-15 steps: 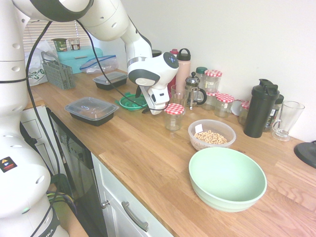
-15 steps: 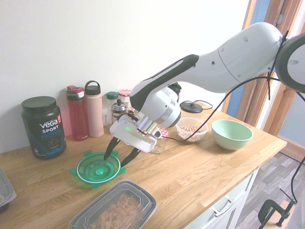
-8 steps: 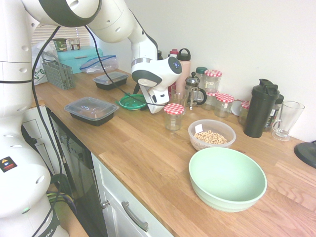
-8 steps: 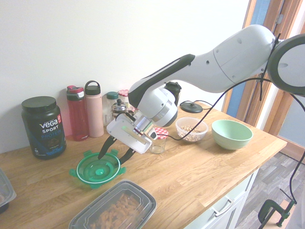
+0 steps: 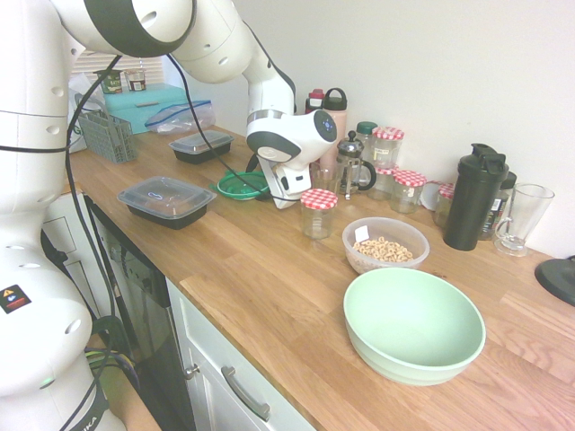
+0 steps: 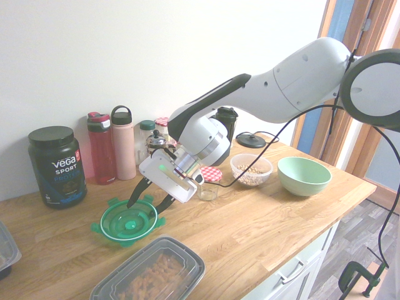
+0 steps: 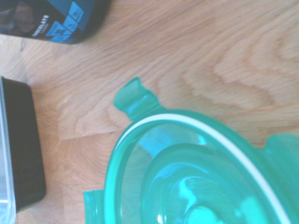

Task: Cover the lid of food container

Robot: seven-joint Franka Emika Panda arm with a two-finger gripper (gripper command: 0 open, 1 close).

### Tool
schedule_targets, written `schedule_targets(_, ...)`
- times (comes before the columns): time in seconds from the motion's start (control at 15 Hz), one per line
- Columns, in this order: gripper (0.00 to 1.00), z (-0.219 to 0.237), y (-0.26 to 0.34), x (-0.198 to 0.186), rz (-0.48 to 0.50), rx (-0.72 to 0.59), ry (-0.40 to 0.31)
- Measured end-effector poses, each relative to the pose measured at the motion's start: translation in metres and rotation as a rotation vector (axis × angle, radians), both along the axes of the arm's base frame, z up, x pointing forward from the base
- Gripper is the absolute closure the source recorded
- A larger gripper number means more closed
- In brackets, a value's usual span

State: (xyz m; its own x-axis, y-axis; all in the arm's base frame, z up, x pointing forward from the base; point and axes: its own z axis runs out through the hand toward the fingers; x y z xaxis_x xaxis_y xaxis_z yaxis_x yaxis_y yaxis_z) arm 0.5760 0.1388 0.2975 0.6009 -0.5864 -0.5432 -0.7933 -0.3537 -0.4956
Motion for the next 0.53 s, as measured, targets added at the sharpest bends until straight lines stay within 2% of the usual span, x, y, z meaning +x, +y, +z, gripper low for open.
schedule_targets(0.53,1.00,-0.0093,-0.0031,0.0033,0.002,-0.002,0.013)
